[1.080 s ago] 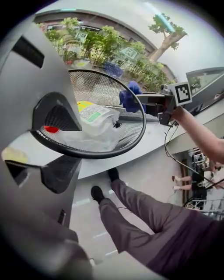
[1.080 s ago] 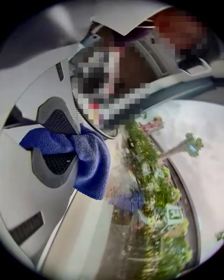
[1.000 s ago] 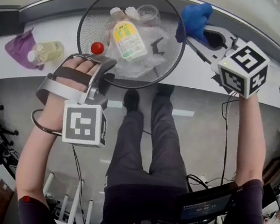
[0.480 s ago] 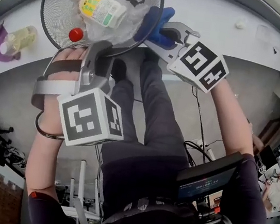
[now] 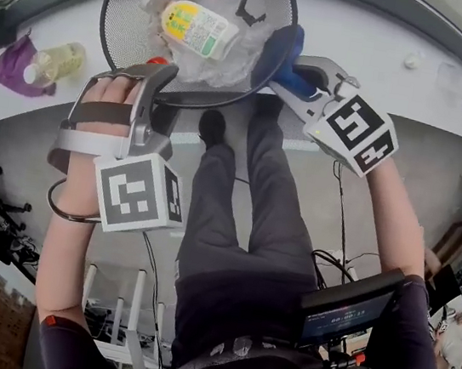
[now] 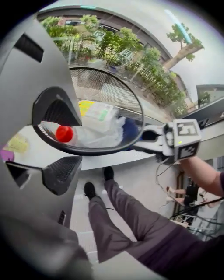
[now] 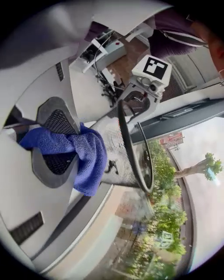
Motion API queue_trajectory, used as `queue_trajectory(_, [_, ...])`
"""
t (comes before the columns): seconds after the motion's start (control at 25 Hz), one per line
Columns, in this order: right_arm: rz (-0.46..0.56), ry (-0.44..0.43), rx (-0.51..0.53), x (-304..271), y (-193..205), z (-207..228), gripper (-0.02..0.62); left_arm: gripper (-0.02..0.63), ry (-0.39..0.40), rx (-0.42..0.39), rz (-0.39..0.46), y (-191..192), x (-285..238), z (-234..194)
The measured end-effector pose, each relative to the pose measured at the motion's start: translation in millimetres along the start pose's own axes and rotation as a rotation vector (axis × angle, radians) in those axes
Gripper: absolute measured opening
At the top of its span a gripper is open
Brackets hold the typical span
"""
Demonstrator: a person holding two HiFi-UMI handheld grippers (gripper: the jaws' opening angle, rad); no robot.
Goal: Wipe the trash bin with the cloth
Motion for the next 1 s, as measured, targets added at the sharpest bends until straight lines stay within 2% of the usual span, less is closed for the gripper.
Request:
queue_trajectory(0.12, [0.060,0.174,0.007,17.4,-19.5,52.7,0.083,0.198,-0.059,-0.048,-0.046,14.4,-9.7,-5.6])
queue_trajectory(0.2, [0.083,0.235,0.039,21.9,-41.4,81.4,0.083,0.198,-0.068,-0.030,-0.042,13.3,-9.1,-8.2])
queue_trajectory(0.32, [0.038,0.250,0.186,12.2,-60.0,89.3,0.083,0.187,-0.014,0.063,0.008,5.9,-3.7,-6.8])
queue_trajectory(0.4, [-0.009,0.242,0.281,-1.0,-57.9,76.1,0.083,0.162,0.026,0.136,0.058,-2.4,-0.6,-2.3])
queue_trajectory(0.48, [-0.039,0.256,0.334,-7.9,-49.6,62.7,0.083,0.147,0.034,0.167,0.074,-10.7,-1.0,2.3])
queue_trajectory(0.64, [-0.086,0.194,0.335,-8.4,-21.6,33.1,0.083,0.132,0.027,0.233,0.093,-22.6,0.5,4.7])
queue_trajectory(0.8, [-0.102,0.117,0.279,-14.3,-1.0,-3.8,0.083,0.132,0.008,0.307,0.102,-27.1,-1.0,4.1])
queue_trajectory(0.92, [-0.092,0.018,0.253,-23.4,4.4,-42.4,0.083,0.132,-0.014,0.398,0.123,-32.1,-0.1,4.1])
queue_trajectory(1.0, [-0.067,-0.042,0.234,-29.7,3.1,-63.8,0.083,0.132,-0.038,0.428,0.142,-42.2,-0.1,0.2])
Point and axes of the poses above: the fingertips, and each gripper's own axes: x backward along the fingers, z to its right, y out of its underside, the point moved 5 cm from there along x, backward along the fingers, and after that the axes turned 11 degrees about y, right-handed, at the moved point
